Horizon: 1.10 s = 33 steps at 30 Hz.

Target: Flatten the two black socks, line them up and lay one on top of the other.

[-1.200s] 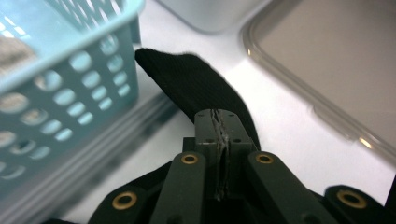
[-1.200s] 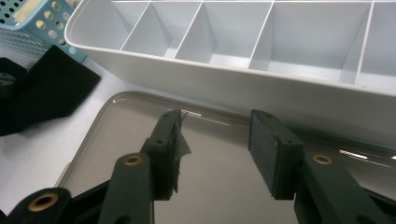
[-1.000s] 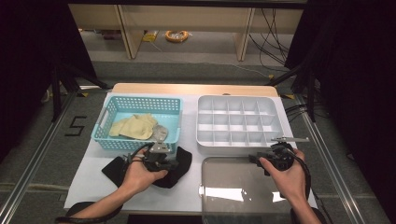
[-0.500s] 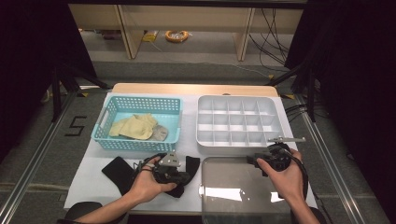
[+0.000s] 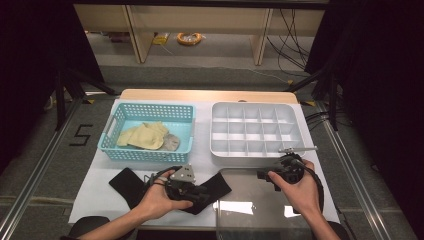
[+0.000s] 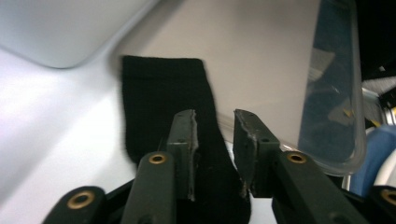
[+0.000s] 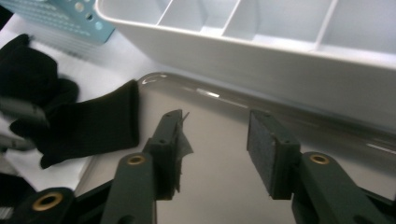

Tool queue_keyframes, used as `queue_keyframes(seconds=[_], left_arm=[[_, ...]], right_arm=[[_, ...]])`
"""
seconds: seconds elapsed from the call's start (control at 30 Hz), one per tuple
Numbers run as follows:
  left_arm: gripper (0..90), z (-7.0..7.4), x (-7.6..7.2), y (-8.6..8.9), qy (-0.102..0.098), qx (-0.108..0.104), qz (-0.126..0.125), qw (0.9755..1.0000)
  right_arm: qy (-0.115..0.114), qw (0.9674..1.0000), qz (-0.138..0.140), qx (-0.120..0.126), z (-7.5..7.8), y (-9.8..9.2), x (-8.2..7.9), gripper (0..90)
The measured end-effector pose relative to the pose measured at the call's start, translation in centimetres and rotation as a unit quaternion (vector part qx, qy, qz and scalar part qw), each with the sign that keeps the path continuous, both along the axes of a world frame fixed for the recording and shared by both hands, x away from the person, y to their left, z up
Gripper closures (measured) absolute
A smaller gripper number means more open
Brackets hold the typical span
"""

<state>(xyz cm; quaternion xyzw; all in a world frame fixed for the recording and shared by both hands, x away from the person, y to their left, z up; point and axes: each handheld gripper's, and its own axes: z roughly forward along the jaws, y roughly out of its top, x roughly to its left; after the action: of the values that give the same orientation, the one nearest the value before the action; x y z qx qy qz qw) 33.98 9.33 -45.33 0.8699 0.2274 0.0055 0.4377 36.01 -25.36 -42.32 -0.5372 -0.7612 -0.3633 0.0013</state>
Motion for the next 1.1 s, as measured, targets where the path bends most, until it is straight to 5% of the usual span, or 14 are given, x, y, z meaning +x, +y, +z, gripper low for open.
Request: queue_keyframes(seconds=[0.13,0.2,0.27,0.33,0.53,0.6,0.7,0.83,0.93,1.03,1.1], left_arm=[[62.7,0.8,1.1,2.4,-0.020,0.024,0.053,0.9981],[61.3,0.9,1.7,3.8,-0.025,0.049,0.083,0.9950],[59.8,1.0,2.1,5.1,-0.023,0.075,0.098,0.9921],[59.0,0.8,2.3,6.1,-0.010,0.076,0.111,0.9909],[56.8,-0.2,2.8,7.9,0.018,0.091,0.137,0.9862],[56.2,-0.4,3.0,8.2,0.026,0.094,0.132,0.9864],[55.2,-0.8,3.3,8.5,0.036,0.104,0.126,0.9859],[53.4,-1.0,3.4,8.7,0.042,0.091,0.139,0.9852],[53.1,-0.5,3.0,7.8,0.020,0.079,0.118,0.9896],[53.2,-0.1,2.6,6.8,0.021,0.067,0.102,0.9924],[53.4,-0.1,2.7,6.2,0.016,0.085,0.074,0.9935]], right_arm=[[0.012,0.9997,0.023,-0.002,-0.1,1.1,0.2,64.3],[0.014,0.9992,0.036,-0.002,-0.2,1.5,0.3,66.7],[0.014,0.9987,0.048,-0.006,-0.4,2.2,0.5,68.7],[0.021,0.9985,0.040,-0.032,-0.3,2.9,0.5,70.3],[0.043,0.9964,0.063,-0.037,-0.8,4.7,1.1,70.7],[0.063,0.9959,0.057,-0.032,-0.9,5.4,1.0,69.7],[0.048,0.9953,0.071,-0.045,-1.3,5.8,1.4,67.5],[0.053,0.9949,0.074,-0.044,-1.5,6.2,1.6,65.1],[0.058,0.9945,0.078,-0.041,-1.7,6.5,1.6,64.2],[0.073,0.9941,0.073,-0.034,-1.6,7.1,1.5,63.8],[0.065,0.9935,0.084,-0.041,-1.8,7.3,1.6,63.6]])
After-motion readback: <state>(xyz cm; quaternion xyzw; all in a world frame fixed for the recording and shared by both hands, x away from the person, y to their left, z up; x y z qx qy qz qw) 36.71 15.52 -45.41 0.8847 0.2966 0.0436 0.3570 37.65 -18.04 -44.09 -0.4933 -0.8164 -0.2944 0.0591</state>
